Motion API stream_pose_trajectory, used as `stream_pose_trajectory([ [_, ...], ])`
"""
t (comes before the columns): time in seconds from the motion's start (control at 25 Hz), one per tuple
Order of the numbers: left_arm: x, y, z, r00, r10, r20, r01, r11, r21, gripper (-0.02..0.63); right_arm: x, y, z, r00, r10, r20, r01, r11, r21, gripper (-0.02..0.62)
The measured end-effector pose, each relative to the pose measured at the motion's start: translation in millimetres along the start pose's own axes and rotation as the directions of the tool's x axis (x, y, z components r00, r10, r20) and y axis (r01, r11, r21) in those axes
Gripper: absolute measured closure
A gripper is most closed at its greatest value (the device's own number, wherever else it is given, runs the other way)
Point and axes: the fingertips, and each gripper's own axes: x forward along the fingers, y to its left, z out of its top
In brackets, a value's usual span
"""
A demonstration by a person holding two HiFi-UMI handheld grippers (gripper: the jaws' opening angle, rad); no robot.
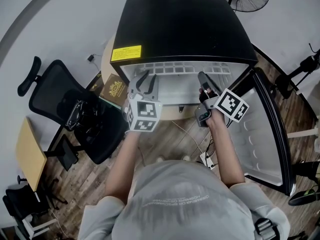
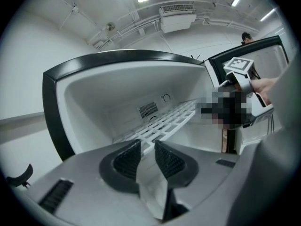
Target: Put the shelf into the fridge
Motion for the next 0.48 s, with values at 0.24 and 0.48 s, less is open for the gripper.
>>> stream_pose_trajectory([
  [0.24, 3.8, 2.0, 0.0, 0.999, 0.032, -0.027, -0.032, 0.999, -0.028, 0.529, 5.2, -1.2, 1.9, 1.0, 0.016, 0.001, -0.016, 1.0, 0.003, 0.506],
  [0.48, 8.6, 4.8, 0.7, 0.995, 0.069, -0.067, -0.073, 0.996, -0.057, 0.528, 10.6, -1.5, 4.9, 1.0, 0.011, 0.004, -0.011, 1.0, 0.009, 0.506],
])
